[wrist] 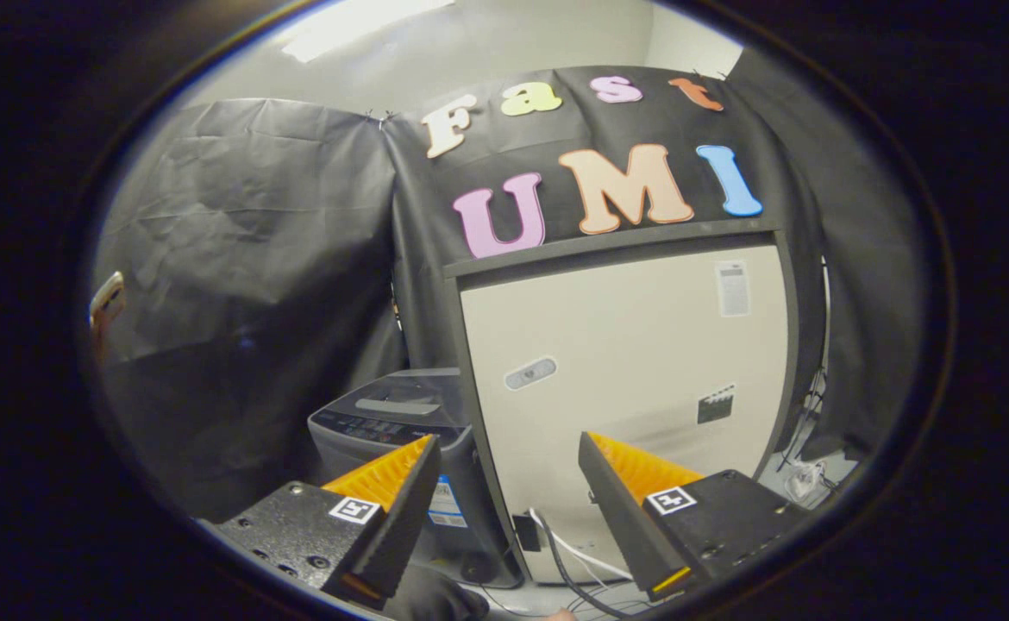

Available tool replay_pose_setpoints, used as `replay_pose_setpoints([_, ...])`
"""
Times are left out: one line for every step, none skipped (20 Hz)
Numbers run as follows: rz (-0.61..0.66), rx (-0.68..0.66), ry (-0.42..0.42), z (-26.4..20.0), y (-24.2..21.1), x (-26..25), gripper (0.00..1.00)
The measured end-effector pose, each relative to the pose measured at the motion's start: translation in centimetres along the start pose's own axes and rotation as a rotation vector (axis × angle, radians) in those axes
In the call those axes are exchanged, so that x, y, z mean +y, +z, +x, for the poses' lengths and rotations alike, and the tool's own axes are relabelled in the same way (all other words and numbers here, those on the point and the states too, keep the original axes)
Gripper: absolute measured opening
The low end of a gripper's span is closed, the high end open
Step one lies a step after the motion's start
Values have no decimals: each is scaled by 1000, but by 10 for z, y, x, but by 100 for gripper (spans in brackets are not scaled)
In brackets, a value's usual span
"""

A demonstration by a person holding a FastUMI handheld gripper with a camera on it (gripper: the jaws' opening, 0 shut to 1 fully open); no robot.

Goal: Put the clothes into the washing machine and then close the washing machine lid.

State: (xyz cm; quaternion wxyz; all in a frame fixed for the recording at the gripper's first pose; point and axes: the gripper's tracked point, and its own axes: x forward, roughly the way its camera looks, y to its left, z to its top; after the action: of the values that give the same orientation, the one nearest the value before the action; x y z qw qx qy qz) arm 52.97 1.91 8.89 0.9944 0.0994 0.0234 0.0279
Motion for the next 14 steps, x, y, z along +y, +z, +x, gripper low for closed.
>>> replay_pose_setpoints([1, -1, -18, -3, -7, -2, 97])
replay_pose_setpoints([-12, -10, -23, -8, -12, -1, 97])
replay_pose_setpoints([-37, -30, -34, -11, -12, -2, 97])
replay_pose_setpoints([-54, -46, -49, -10, -13, -4, 97])
replay_pose_setpoints([-75, -55, -65, -10, -16, -6, 97])
replay_pose_setpoints([-107, -61, -84, -10, -21, -10, 97])
replay_pose_setpoints([-130, -60, -100, -8, -23, -15, 97])
replay_pose_setpoints([-114, -22, -100, -8, -32, -15, 97])
replay_pose_setpoints([-105, -39, -106, -11, -27, -17, 97])
replay_pose_setpoints([-104, -65, -119, -11, -21, -21, 97])
replay_pose_setpoints([-107, -92, -140, -11, -17, -26, 97])
replay_pose_setpoints([-105, -76, -158, -9, -26, -33, 97])
replay_pose_setpoints([-108, -39, -168, -10, -38, -35, 97])
replay_pose_setpoints([-107, -19, -169, -11, -45, -35, 97])
